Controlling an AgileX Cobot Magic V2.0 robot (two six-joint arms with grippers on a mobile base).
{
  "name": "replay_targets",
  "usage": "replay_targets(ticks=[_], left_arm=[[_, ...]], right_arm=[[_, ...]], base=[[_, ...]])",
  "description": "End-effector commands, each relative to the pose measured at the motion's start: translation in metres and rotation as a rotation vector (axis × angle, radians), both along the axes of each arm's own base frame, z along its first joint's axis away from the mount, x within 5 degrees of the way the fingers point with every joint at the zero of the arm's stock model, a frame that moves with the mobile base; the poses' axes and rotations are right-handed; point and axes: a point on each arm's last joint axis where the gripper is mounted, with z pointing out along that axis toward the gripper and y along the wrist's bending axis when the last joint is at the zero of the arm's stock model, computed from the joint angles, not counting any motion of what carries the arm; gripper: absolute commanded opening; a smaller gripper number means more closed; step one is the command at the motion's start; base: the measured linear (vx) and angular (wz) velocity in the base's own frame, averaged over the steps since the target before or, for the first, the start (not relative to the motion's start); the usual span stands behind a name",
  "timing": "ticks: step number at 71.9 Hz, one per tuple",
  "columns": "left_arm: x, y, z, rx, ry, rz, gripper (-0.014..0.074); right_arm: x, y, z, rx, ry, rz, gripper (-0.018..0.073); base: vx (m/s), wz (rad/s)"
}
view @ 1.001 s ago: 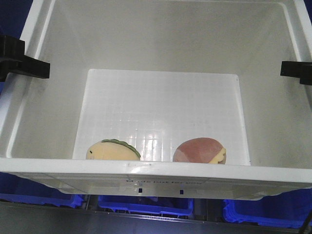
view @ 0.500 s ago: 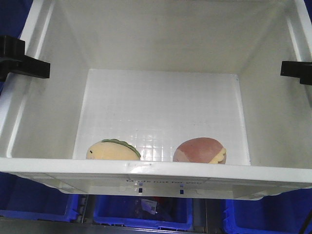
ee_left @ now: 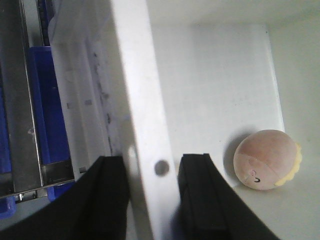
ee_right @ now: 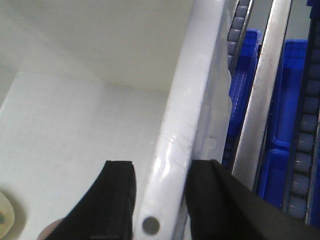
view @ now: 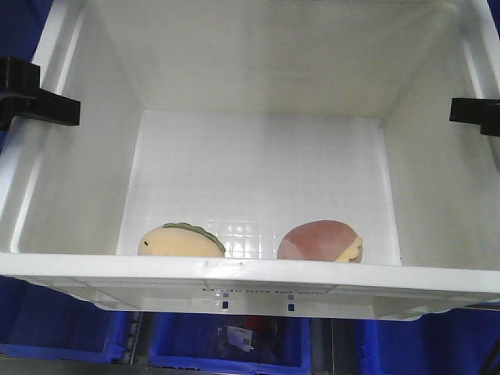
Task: Place moving items into box and shelve
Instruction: 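Hold the tote above the shelf's roller lane with both grippers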
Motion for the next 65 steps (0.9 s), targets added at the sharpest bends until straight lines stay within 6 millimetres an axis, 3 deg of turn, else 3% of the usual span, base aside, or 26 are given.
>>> replay_targets(ticks=[1, 65], left_arm=[[-0.0017, -0.0039, 0.0273, -0.13, -0.172, 0.018, 0.0], [-0.0017, -0.0039, 0.0273, -0.13, -0.172, 0.018, 0.0]], right_arm=[[-0.0033, 0.003, 0.0271, 0.079, -0.158, -0.008, -0.0006], [-0.003, 0.0027, 0.0275, 0.08, -0.164, -0.012, -0.0006]], base=[[0.0, 0.0], [0.0, 0.0]])
